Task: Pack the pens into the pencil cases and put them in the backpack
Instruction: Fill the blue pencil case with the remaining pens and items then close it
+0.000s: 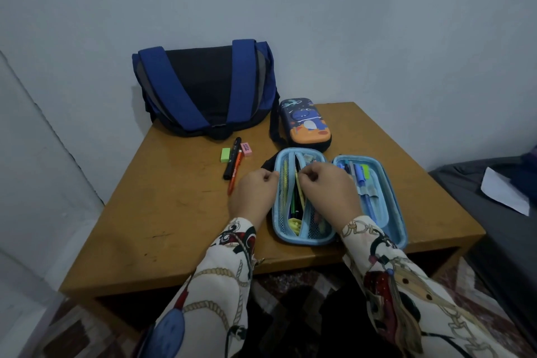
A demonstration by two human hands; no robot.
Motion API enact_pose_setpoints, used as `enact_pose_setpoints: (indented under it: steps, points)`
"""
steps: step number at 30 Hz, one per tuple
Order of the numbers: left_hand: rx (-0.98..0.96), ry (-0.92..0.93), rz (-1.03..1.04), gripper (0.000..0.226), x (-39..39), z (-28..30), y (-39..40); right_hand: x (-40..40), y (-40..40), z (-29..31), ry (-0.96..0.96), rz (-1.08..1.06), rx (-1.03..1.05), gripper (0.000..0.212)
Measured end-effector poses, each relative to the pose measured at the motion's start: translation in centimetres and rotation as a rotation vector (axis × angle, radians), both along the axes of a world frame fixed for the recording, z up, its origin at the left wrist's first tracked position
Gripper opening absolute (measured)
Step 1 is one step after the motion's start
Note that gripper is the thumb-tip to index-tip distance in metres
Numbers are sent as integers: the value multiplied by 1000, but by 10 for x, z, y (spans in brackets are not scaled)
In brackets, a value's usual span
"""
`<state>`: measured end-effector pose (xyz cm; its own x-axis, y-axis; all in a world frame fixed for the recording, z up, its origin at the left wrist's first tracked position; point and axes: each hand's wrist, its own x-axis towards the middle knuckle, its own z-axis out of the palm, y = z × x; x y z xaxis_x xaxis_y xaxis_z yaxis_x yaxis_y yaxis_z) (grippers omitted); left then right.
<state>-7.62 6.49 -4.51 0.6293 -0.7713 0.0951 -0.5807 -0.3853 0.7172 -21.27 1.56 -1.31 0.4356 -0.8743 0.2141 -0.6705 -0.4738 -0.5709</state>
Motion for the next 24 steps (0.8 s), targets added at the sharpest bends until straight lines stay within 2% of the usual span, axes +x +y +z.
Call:
enact_pose_setpoints:
  steps: [3, 8, 16, 21, 24]
  points:
    - [10, 21, 6, 38, 3, 0, -4, 7, -17, 4, 1, -44, 11, 23]
    - [1, 9, -32, 34, 4, -1, -3, 25, -48, 1, -19, -80, 43, 24]
    - [-8, -15, -71, 33, 6, -3, -2, 50, -69, -2, 79, -163, 46, 36]
    - [5, -35, -71, 32, 6, -5, -3, 58, -72, 0, 93, -207, 87, 27]
    - [29, -38, -93, 30, 6, -5, -3, 58, -76, 1, 92, -204, 140, 29]
